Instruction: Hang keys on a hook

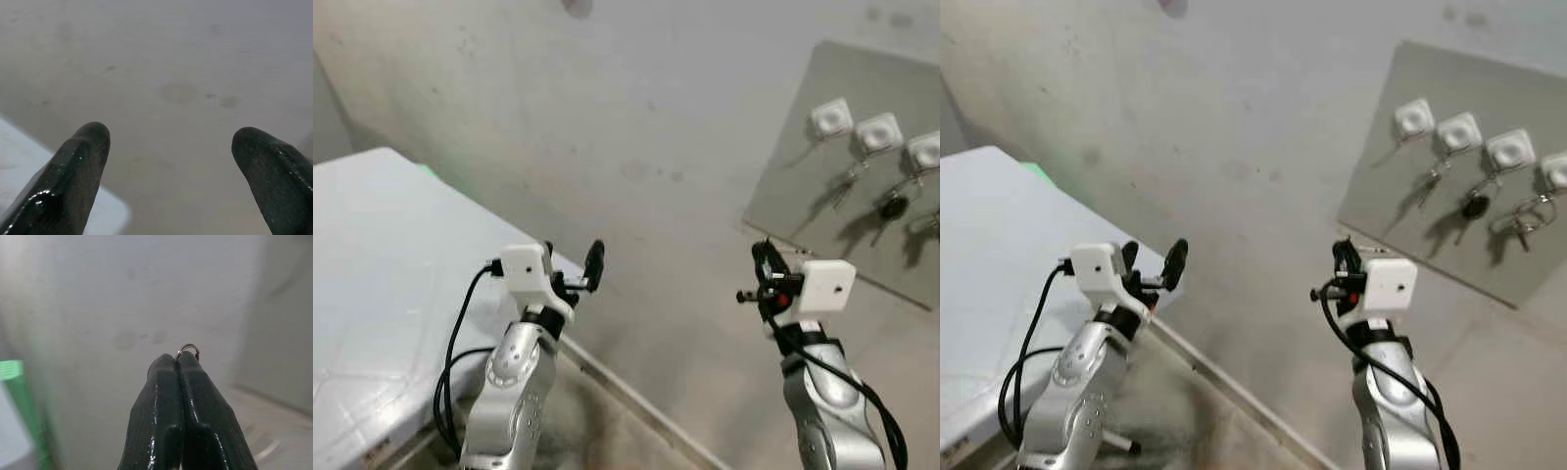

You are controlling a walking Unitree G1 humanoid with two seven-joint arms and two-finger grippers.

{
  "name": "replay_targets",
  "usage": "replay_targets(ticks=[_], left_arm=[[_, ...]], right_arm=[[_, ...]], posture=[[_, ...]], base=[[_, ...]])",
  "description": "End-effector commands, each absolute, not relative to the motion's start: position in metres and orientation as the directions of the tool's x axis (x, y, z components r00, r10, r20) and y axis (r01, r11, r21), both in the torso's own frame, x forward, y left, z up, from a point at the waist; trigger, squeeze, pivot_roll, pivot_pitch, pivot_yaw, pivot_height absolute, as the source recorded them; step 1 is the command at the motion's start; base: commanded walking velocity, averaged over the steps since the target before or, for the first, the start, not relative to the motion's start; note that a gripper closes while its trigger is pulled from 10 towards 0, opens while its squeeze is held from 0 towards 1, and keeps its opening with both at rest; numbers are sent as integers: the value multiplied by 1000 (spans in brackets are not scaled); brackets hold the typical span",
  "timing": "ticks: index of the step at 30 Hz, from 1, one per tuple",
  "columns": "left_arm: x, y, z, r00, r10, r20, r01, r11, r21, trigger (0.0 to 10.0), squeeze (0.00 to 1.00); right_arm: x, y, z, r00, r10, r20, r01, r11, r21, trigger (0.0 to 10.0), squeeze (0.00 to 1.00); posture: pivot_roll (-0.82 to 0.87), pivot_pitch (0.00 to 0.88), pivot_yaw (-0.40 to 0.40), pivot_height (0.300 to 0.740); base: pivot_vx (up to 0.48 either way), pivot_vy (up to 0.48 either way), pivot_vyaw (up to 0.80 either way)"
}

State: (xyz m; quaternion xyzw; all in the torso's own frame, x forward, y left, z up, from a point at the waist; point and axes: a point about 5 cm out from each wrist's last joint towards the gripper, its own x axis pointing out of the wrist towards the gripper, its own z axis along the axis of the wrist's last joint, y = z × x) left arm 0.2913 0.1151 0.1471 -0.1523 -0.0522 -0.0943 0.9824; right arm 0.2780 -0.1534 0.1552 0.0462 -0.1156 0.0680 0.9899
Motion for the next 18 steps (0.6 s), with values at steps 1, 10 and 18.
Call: replay_targets(ticks=[1,10,18], left_arm=[[291,106,151,970,-195,142,230,924,-304,10000,0],[289,103,150,971,-200,134,233,920,-316,10000,0],[288,103,152,970,-204,135,236,927,-292,10000,0]], right_arm=[[280,-160,158,967,111,231,-132,988,75,10000,0],[279,-161,161,960,115,256,-135,989,62,10000,0],[280,-161,161,961,119,249,-137,989,56,10000,0]], posture=[[19,29,-81,740],[20,40,-85,740],[22,45,-85,740]], base=[[420,0,-688],[182,0,-351],[0,0,0]])
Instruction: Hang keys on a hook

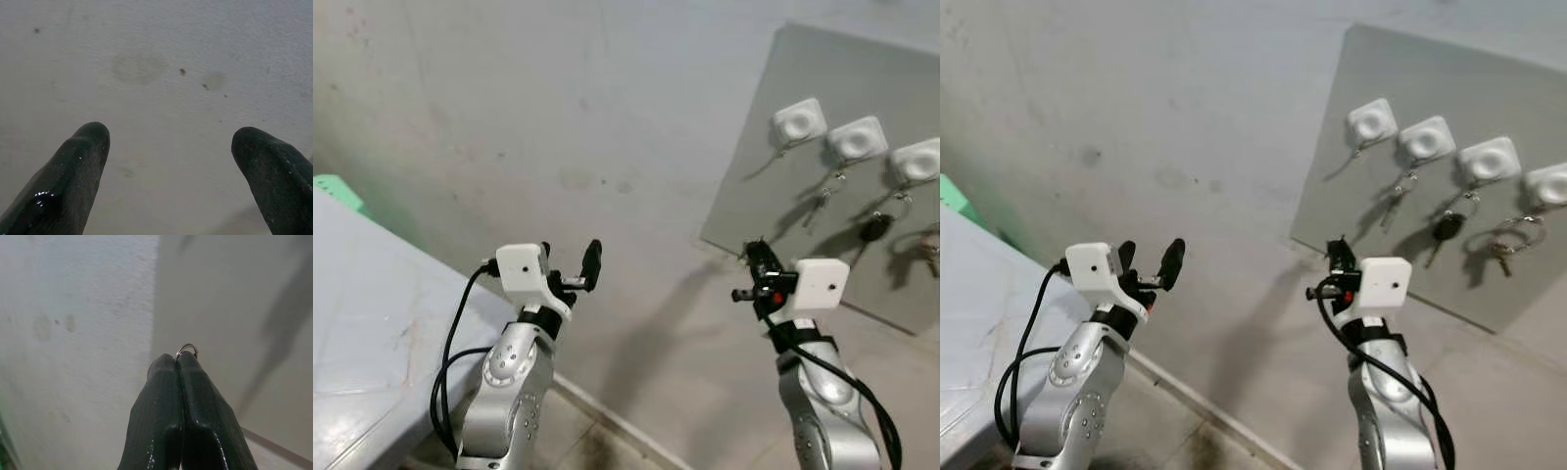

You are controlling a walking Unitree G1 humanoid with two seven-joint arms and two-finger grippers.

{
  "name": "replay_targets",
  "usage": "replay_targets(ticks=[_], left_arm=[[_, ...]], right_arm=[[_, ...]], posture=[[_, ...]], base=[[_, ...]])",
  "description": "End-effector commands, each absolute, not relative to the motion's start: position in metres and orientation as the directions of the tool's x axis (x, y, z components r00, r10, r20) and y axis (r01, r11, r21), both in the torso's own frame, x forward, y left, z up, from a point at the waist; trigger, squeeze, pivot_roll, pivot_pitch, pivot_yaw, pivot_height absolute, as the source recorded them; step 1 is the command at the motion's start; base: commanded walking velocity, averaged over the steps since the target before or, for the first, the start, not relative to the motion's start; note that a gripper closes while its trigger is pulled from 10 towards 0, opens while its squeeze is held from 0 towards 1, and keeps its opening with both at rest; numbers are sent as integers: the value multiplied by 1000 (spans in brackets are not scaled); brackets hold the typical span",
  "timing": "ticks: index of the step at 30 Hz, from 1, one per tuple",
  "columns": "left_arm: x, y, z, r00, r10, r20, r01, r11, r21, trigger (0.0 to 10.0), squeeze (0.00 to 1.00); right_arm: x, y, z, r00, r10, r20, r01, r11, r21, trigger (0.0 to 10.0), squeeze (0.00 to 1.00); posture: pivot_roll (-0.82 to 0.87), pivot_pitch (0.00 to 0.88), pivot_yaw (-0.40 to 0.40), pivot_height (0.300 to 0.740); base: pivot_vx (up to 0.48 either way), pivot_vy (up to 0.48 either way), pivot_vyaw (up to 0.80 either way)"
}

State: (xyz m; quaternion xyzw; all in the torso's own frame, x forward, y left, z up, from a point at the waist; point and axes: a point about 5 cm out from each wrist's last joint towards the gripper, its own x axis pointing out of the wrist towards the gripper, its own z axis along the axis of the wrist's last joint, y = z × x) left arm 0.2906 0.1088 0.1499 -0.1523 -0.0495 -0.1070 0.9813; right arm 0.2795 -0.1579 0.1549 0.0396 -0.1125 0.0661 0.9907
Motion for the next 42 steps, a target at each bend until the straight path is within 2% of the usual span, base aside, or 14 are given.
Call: replay_targets(ticks=[1,6,11,16,19,42], left_arm=[[288,102,153,967,-216,138,247,928,-280,10000,0],[287,94,162,948,-268,173,303,924,-232,10000,0],[283,75,178,893,-389,226,431,884,-179,10000,0],[282,70,182,875,-421,237,464,870,-166,10000,0],[280,57,189,827,-501,254,543,829,-133,10000,0],[268,33,221,692,-651,313,699,712,-65,10000,0]], right_arm=[[280,-161,161,961,119,250,-137,989,54,10000,0],[281,-160,164,956,132,264,-153,986,59,10000,0],[284,-157,172,939,166,301,-189,981,51,10000,0],[285,-158,177,931,170,324,-191,981,37,10000,0],[290,-162,192,913,154,379,-175,984,22,10000,0],[271,-164,240,806,166,568,-129,986,-106,10000,0]], posture=[[21,48,-85,740],[20,51,-84,740],[18,58,-81,740],[16,61,-78,740],[11,69,-74,740],[-7,76,-56,740]], base=[[0,0,0],[0,0,0],[0,0,0],[0,0,0],[0,0,0],[0,0,0]])
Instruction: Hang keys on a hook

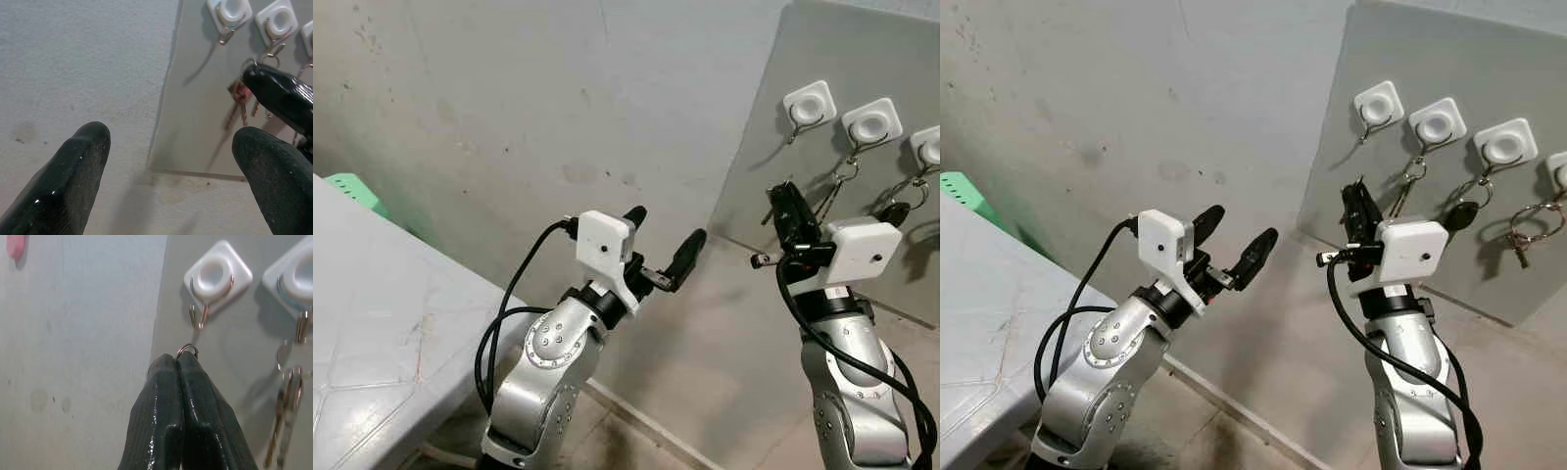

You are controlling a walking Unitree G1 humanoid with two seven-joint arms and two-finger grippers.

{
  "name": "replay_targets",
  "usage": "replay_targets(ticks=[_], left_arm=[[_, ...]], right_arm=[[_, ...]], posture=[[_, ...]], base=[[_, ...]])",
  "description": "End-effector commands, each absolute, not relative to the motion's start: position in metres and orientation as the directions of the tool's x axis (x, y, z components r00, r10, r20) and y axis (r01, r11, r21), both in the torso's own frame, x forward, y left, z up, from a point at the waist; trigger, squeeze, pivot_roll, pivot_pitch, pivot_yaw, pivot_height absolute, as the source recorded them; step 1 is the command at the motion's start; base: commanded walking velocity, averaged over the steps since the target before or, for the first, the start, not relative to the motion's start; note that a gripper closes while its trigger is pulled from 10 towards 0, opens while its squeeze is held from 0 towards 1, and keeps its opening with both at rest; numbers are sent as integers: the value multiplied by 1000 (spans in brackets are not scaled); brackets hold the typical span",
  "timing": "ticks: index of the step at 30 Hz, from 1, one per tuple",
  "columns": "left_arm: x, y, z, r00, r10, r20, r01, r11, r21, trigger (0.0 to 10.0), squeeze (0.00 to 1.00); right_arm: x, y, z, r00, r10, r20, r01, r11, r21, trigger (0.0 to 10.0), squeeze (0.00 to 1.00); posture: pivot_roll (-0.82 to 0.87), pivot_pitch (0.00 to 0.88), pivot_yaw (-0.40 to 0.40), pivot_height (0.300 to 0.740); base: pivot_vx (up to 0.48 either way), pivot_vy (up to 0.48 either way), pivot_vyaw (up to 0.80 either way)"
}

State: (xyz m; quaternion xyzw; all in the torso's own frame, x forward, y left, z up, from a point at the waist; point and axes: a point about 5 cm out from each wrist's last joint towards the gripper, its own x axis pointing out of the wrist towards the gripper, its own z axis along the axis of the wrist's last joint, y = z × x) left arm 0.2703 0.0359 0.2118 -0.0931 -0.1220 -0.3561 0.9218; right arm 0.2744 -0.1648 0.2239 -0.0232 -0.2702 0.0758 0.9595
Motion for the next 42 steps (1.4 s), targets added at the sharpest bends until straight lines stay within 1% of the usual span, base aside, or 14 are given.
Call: replay_targets(ticks=[1,12,28,30,38,42], left_arm=[[268,33,221,691,-652,313,700,711,-64,10000,0],[268,33,227,689,-647,326,701,709,-73,10000,0],[264,32,232,679,-653,335,711,698,-81,10000,0],[264,32,233,679,-653,336,712,697,-84,10000,0],[264,32,233,684,-648,335,709,698,-97,10000,0],[264,33,234,687,-645,336,708,698,-107,10000,0]], right_arm=[[271,-164,242,802,170,572,-130,985,-109,10000,0],[276,-166,257,774,205,598,-145,978,-148,10000,0],[287,-174,254,790,186,584,-137,982,-127,10000,0],[290,-176,256,789,203,579,-139,978,-153,10000,0],[293,-179,259,782,220,583,-139,973,-182,10000,0],[293,-179,263,769,255,586,-137,961,-239,10000,0]], posture=[[-7,76,-56,740],[-1,67,-66,740],[3,77,-66,740],[5,81,-63,740],[6,83,-64,740],[6,84,-65,740]], base=[[0,0,0],[0,0,0],[0,0,0],[0,0,0],[0,0,0],[0,0,0]])
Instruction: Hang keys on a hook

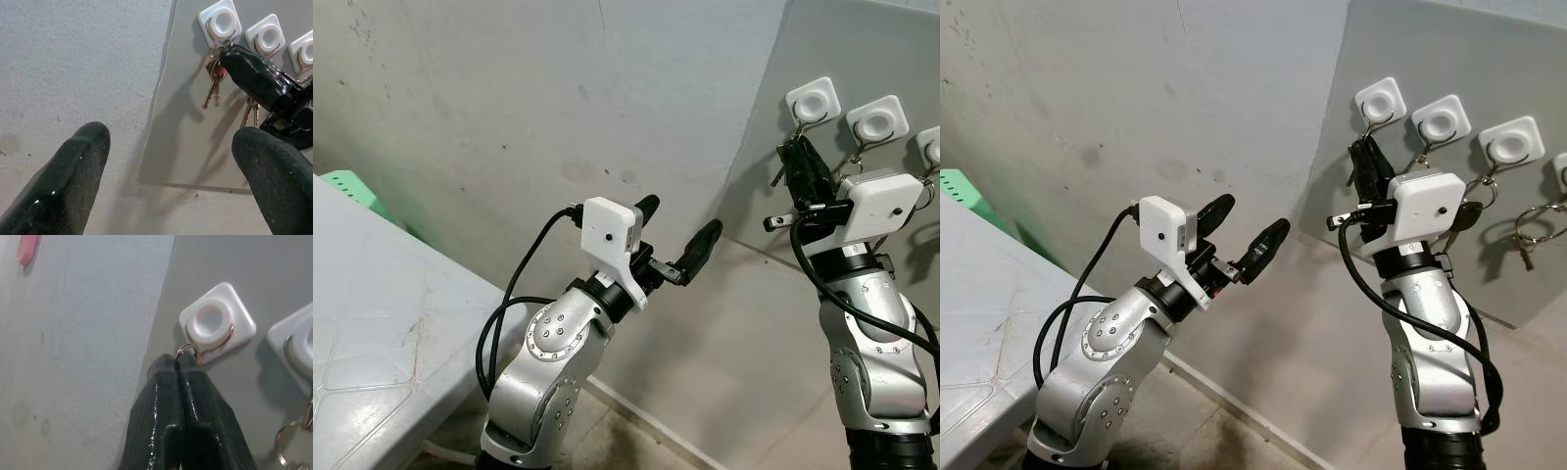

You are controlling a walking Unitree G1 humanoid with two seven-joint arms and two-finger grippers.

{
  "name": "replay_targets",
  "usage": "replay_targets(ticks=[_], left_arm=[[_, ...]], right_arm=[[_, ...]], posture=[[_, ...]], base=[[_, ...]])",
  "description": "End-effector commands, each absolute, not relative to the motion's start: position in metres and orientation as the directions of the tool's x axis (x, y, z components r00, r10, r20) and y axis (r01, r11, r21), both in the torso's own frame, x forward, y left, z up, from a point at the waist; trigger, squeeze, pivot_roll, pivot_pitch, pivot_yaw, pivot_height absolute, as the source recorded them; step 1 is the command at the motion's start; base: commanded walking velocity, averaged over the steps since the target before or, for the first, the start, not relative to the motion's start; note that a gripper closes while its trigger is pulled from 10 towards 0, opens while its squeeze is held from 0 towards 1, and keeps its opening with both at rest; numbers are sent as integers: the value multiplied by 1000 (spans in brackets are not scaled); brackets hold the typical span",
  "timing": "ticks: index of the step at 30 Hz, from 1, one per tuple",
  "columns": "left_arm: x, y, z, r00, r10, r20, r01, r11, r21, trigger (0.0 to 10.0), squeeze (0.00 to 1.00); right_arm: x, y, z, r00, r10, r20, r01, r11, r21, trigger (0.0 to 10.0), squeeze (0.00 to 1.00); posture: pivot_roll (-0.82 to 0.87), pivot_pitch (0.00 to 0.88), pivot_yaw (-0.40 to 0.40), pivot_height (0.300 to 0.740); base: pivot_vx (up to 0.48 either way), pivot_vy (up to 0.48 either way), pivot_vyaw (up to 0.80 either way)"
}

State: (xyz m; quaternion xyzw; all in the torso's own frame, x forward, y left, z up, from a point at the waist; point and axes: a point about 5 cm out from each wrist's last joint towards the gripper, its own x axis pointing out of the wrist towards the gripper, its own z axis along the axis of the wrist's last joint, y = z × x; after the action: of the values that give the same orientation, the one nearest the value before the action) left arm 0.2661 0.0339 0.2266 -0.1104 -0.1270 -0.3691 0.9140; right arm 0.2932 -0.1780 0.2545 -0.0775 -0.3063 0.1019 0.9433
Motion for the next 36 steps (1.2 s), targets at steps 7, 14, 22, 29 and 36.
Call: replay_targets(ticks=[7,14,22,29,36], left_arm=[[264,34,235,692,-638,338,705,699,-123,10000,0],[263,34,235,695,-635,338,704,697,-137,10000,0],[263,34,236,698,-630,341,703,695,-155,10000,0],[264,34,237,700,-625,345,701,694,-163,10000,0],[265,36,238,707,-618,345,695,697,-177,10000,0]], right_arm=[[293,-180,264,765,307,567,-110,928,-356,10000,0],[291,-180,264,763,384,520,-80,854,-514,10000,0],[288,-181,262,765,467,445,-40,722,-690,10000,0],[289,-183,260,772,491,404,-31,665,-747,10000,0],[291,-184,257,777,516,360,-24,595,-803,10000,0]], posture=[[6,88,-67,740],[3,90,-66,740],[-1,94,-65,740],[0,97,-66,740],[4,98,-67,740]], base=[[0,0,0],[0,0,0],[0,0,0],[0,0,0],[0,0,0]])
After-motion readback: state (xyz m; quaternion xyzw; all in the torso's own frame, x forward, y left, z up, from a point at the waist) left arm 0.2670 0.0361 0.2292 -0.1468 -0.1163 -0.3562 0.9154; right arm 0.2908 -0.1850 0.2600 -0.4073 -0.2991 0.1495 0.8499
